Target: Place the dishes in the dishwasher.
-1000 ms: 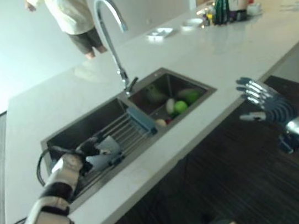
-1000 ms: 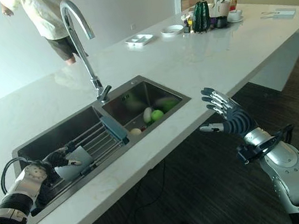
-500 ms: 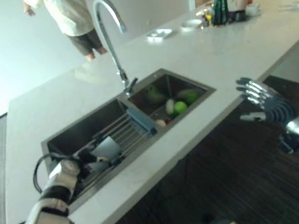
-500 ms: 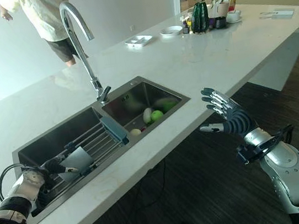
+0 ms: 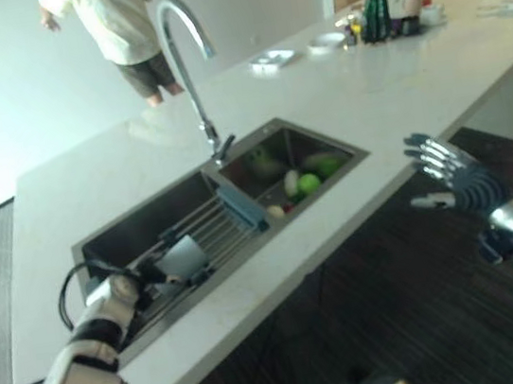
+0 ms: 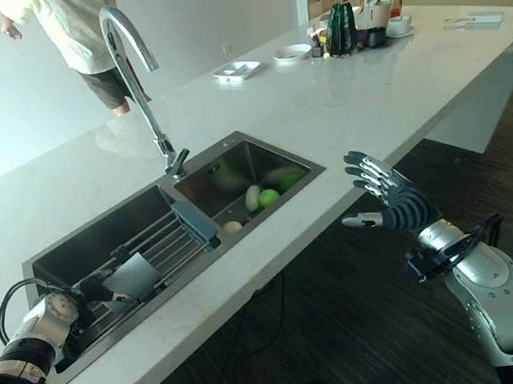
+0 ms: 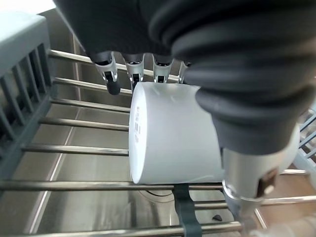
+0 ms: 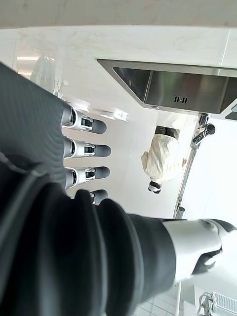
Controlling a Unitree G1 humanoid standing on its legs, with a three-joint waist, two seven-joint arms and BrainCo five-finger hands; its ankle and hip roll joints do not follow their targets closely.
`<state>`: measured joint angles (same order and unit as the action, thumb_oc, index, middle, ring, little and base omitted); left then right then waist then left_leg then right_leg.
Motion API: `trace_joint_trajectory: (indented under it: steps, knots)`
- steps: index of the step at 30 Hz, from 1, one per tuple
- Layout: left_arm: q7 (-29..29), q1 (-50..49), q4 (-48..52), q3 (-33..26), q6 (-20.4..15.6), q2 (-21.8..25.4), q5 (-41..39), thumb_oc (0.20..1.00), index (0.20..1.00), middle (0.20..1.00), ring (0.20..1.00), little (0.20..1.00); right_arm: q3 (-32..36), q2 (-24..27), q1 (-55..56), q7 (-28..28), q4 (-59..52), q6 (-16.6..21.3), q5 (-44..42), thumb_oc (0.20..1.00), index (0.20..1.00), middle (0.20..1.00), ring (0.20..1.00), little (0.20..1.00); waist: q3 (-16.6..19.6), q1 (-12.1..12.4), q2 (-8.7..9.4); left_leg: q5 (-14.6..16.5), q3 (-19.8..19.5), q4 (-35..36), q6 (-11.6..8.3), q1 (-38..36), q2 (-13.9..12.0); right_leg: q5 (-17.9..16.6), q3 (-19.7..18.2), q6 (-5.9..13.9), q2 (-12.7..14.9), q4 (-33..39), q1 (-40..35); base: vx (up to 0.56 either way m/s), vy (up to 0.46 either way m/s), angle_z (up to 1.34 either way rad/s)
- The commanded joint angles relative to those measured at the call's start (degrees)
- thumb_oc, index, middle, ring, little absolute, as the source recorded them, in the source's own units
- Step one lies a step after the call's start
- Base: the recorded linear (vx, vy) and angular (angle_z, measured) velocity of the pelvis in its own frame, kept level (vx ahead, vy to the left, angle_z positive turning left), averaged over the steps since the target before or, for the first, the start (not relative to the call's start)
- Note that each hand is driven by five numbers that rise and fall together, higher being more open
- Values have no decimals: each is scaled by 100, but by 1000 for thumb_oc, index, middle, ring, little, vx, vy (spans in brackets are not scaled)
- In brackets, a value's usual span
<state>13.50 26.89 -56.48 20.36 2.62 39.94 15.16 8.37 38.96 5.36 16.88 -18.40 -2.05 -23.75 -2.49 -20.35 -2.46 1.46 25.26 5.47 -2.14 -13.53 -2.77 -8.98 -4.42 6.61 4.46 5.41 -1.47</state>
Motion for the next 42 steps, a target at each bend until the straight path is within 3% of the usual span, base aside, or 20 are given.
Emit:
trace_joint_trajectory:
  steps: [1, 42]
  knots:
    - [-292, 359, -196, -35, -123, 202, 333, 1000, 1000, 1000, 1000, 1000, 179, 365, -432, -18, -149, 222, -235, 1000, 1000, 1000, 1000, 1000, -101, 26, -72, 170, -426, -47, 161, -34, 141, 330, 98, 272, 1, -87, -256, 0, 0, 0]
    - [-594, 322, -894, -50, -157, 170, 495, 1000, 1000, 1000, 1000, 1000, 274, 480, -286, 35, -240, 14, -156, 1000, 1000, 1000, 1000, 1000, -62, -277, -176, 213, -214, -47, 131, -99, 102, 363, -87, 265, -94, -84, -204, 7, -1, -2]
